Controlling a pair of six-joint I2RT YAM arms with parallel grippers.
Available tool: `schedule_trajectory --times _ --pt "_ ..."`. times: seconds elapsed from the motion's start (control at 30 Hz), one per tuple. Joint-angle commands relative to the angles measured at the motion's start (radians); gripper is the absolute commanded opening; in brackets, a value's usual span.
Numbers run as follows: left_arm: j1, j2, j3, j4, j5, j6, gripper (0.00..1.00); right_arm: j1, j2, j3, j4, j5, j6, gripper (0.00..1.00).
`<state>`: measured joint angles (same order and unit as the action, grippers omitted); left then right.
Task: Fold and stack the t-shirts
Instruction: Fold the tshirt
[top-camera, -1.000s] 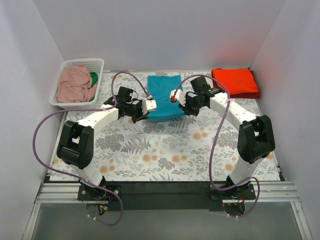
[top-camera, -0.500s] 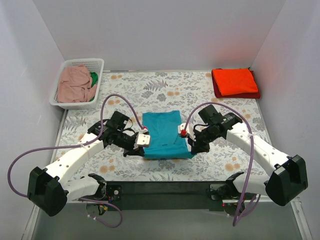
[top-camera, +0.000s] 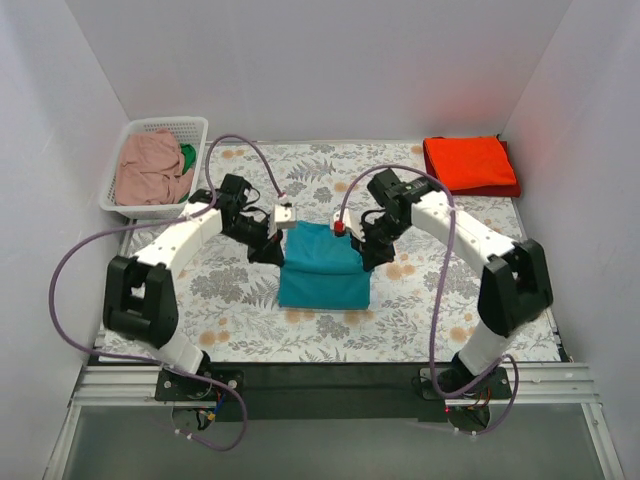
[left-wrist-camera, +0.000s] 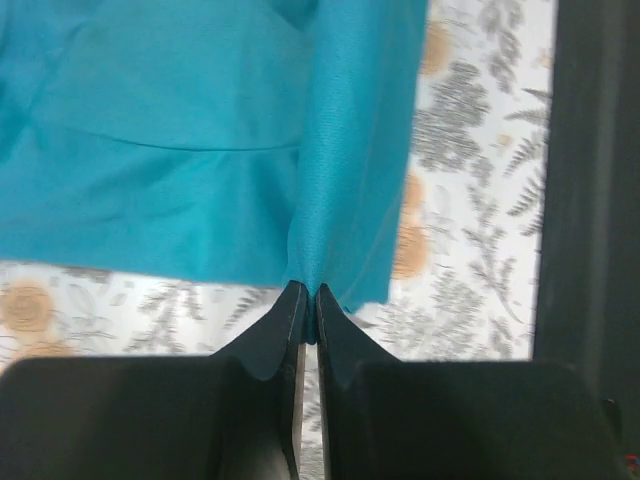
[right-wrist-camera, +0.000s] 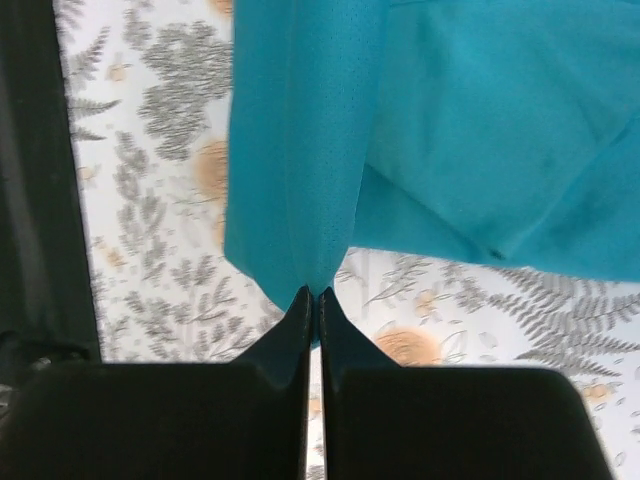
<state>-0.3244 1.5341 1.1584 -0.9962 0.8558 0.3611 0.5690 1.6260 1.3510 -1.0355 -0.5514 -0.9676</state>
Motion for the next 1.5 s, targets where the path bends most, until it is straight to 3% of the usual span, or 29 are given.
schedule_trajectory --times 0.0,0.2,0.37,0.53,0.67,0.7,0.73,0.77,0.83,0.93,0.97,1.1,1.13,1.2,1.33,1.47 --pt "0.048 0.162 0.112 0.004 0.032 0.027 0.0 -0.034 0.171 0.13 -0.029 0.039 -0.077 0.01" --pt "0.061 0.351 0.205 0.177 -0.026 -0.122 0.0 -0.112 0.466 0.316 -0.018 0.019 -0.088 0.01" --pt "0.061 0.439 0.227 0.216 -0.02 -0.185 0.0 -0.118 0.548 0.333 0.048 0.027 -0.046 0.01" --pt "0.053 0.353 0.049 0.212 -0.04 -0.142 0.0 -0.095 0.477 0.182 0.104 -0.005 0.012 0.01" --pt "0.032 0.232 -0.095 0.215 -0.05 -0.132 0.01 -0.051 0.364 -0.037 0.15 -0.044 0.064 0.02" --pt "0.024 0.18 -0.118 0.223 -0.05 -0.143 0.02 -0.035 0.319 -0.062 0.15 -0.048 0.076 0.08" --pt "0.022 0.155 -0.156 0.226 -0.044 -0.161 0.05 -0.034 0.301 -0.076 0.144 -0.054 0.099 0.25" --pt "0.019 0.106 -0.166 0.223 -0.032 -0.166 0.14 -0.034 0.267 -0.082 0.131 -0.056 0.113 0.32" --pt "0.018 0.066 -0.175 0.199 -0.021 -0.169 0.3 -0.049 0.241 -0.058 0.1 -0.077 0.145 0.43" --pt "0.018 -0.015 -0.154 0.186 0.003 -0.166 0.39 -0.104 0.218 0.038 0.058 -0.193 0.235 0.48" --pt "0.016 -0.032 -0.149 0.189 0.031 -0.166 0.45 -0.132 0.231 0.063 0.057 -0.229 0.26 0.49" --pt "-0.053 -0.087 -0.149 0.313 0.014 -0.206 0.47 -0.147 0.32 0.201 0.06 -0.376 0.372 0.42" --pt "-0.074 -0.097 -0.157 0.345 0.002 -0.211 0.47 -0.146 0.348 0.227 0.067 -0.421 0.397 0.35" --pt "-0.136 -0.103 -0.192 0.465 -0.046 -0.232 0.47 -0.147 0.441 0.284 0.071 -0.473 0.464 0.3" --pt "-0.223 -0.046 -0.189 0.55 -0.081 -0.215 0.48 -0.129 0.544 0.376 0.115 -0.562 0.552 0.24" --pt "-0.26 0.058 -0.157 0.574 -0.087 -0.214 0.47 -0.098 0.59 0.378 0.213 -0.585 0.658 0.23"
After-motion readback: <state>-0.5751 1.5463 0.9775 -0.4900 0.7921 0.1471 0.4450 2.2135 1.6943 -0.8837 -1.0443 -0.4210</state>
